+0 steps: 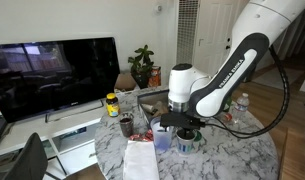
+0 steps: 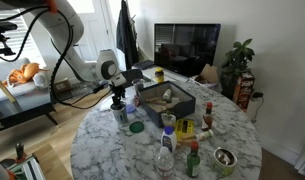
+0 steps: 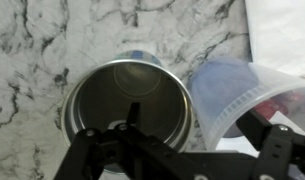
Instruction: Pick up the clear cup and the silver cup together and put them in the clear storage container
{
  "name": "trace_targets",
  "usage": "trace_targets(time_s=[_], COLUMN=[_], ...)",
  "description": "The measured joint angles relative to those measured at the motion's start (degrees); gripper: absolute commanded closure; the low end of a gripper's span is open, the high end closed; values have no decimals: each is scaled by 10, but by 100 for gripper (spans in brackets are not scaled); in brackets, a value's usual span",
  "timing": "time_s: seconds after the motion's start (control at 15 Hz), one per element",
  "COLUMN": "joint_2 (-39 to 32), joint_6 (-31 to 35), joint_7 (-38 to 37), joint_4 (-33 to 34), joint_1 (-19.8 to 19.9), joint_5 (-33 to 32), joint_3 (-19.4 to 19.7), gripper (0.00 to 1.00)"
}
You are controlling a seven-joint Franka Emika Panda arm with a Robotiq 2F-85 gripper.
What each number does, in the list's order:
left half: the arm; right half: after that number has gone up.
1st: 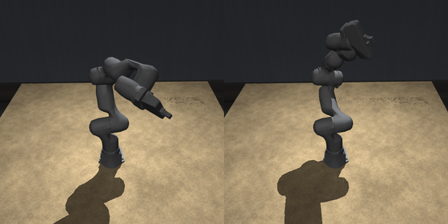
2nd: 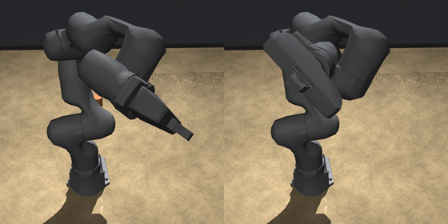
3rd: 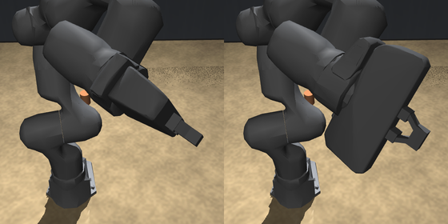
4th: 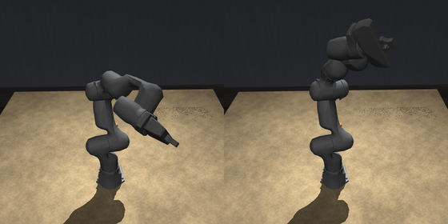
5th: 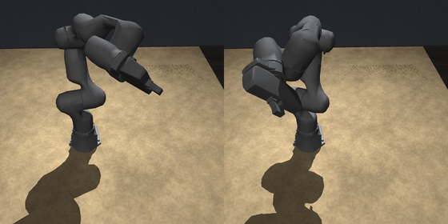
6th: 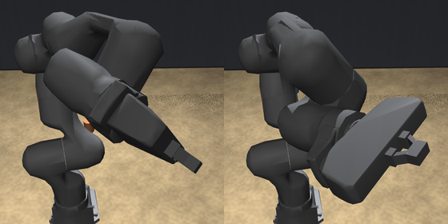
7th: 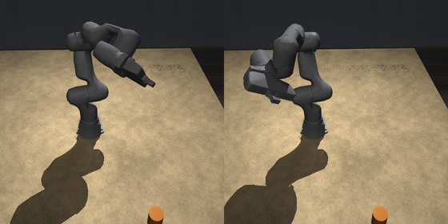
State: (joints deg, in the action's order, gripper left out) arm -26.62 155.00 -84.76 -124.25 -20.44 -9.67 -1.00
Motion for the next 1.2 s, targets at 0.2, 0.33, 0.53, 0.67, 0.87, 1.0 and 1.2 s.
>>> trace_targets(time_s=[0.2, 0.33, 0.53, 0.67, 0.87, 1.0, 1.2], joint_2=[-8, -12, -15, -15, -7, 0, 25], joint_6=[10, 12, 12, 12, 11, 11, -15], joint_7=[-1, -2, -2, -2, -1, 5, 39], joint_4=[0, 1, 2, 3, 4, 2, -6], joint_1=[-4, -6, -8, -9, -9, -9, -10], joint_5=[0, 1, 1, 1, 1, 1, -1], joint_3=[10, 14, 17, 17, 17, 17, 15], gripper=[55, 70, 92, 100, 98, 99, 98])
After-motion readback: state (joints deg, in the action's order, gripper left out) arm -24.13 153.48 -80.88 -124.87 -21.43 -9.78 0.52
